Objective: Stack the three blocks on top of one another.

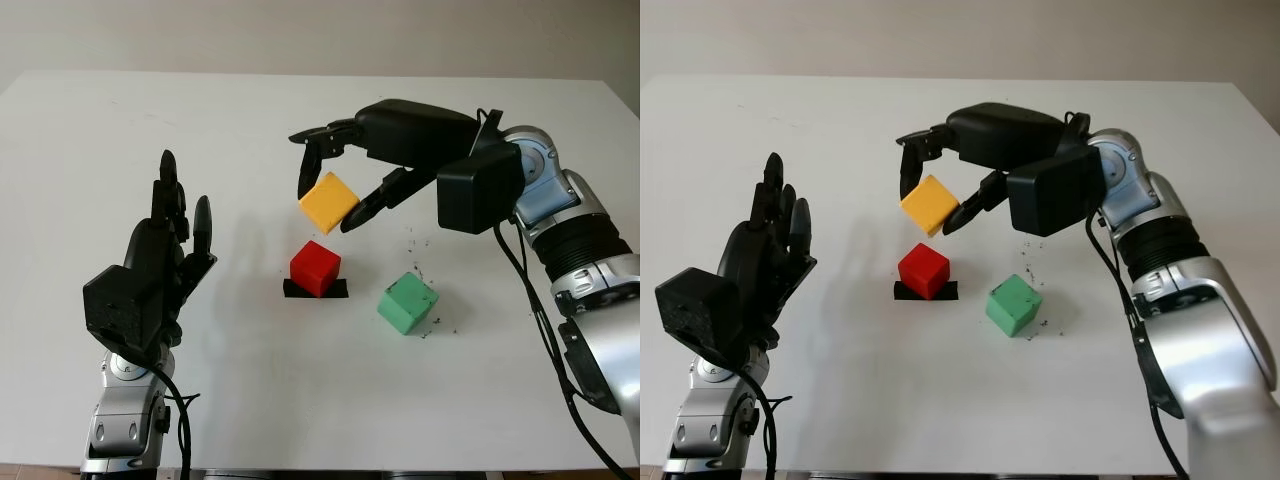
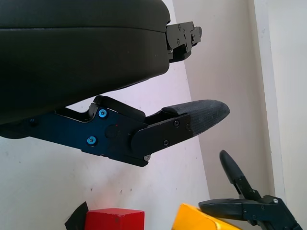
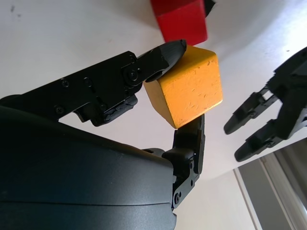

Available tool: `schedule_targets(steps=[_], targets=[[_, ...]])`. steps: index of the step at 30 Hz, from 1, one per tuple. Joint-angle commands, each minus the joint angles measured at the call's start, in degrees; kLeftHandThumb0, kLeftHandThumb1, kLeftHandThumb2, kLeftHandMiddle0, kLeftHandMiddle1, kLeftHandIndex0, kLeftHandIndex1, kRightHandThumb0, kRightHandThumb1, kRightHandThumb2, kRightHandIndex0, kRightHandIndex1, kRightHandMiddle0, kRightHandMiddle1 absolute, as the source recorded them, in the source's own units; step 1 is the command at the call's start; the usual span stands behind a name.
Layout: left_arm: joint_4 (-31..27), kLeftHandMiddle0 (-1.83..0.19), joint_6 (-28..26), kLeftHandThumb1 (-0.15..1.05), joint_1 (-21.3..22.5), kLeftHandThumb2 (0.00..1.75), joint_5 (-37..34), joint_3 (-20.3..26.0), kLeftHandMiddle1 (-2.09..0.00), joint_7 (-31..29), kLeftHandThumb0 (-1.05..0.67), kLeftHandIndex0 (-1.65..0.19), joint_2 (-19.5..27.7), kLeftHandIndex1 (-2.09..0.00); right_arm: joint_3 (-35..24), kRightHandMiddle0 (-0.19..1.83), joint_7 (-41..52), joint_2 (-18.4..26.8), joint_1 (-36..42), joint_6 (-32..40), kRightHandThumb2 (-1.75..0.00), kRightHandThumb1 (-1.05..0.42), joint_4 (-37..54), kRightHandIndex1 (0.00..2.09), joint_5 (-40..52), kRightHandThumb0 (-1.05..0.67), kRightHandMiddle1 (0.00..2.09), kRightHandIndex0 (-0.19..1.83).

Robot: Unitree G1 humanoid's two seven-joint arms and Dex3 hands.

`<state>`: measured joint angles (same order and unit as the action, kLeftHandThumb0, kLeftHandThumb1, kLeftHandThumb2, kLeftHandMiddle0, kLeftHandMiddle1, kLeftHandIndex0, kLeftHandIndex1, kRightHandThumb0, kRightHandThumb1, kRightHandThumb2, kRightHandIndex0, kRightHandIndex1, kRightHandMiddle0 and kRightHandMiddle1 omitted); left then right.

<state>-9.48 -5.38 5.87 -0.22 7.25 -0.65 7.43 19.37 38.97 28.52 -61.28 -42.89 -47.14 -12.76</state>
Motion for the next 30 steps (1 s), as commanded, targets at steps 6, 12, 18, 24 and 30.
schedule_targets(steps=[6,12,18,24,30], targets=[[-0.8,0.16,1.0,1.05,-0.8,0.70,0.3,-0.3,-0.05,0.5,-0.64,0.18,-0.5,-0.05,-2.0,0.40,5.1,-2.1,1.3,5.6,-0.05,-0.95,1.9,0.04,3.5,-0.46,1.41,0.24],[-0.5,0.17,1.6,1.05,-0.9,0.70,0.4,-0.3,-0.05,0.5,-0.65,0.18,-0.5,-0.05,-2.0,0.41,6.5,-3.4,2.3,9.5,-0.05,-0.93,1.3,0.04,2.9,-0.46,1.42,0.22],[-0.6,0.16,1.2,1.05,-0.7,0.69,0.4,-0.1,-0.06,0.8,-0.64,0.18,-0.4,-0.05,-2.0,0.41,7.9,-4.9,3.1,11.4,-0.06,-0.94,0.3,0.03,3.0,-0.45,1.39,0.20],[-0.5,0.16,1.3,1.05,-0.6,0.69,0.5,-0.1,-0.05,0.8,-0.64,0.18,-0.3,-0.05,-1.8,0.41,7.4,-6.1,2.3,9.3,-0.06,-0.95,-3.5,0.04,2.0,-0.47,1.40,0.19],[-0.8,0.16,0.8,1.05,-0.6,0.69,0.8,-0.2,-0.06,1.2,-0.64,0.18,-0.4,-0.05,-1.5,0.41,7.6,-6.6,1.8,9.5,-0.06,-0.95,-5.4,0.04,0.8,-0.47,1.38,0.18]])
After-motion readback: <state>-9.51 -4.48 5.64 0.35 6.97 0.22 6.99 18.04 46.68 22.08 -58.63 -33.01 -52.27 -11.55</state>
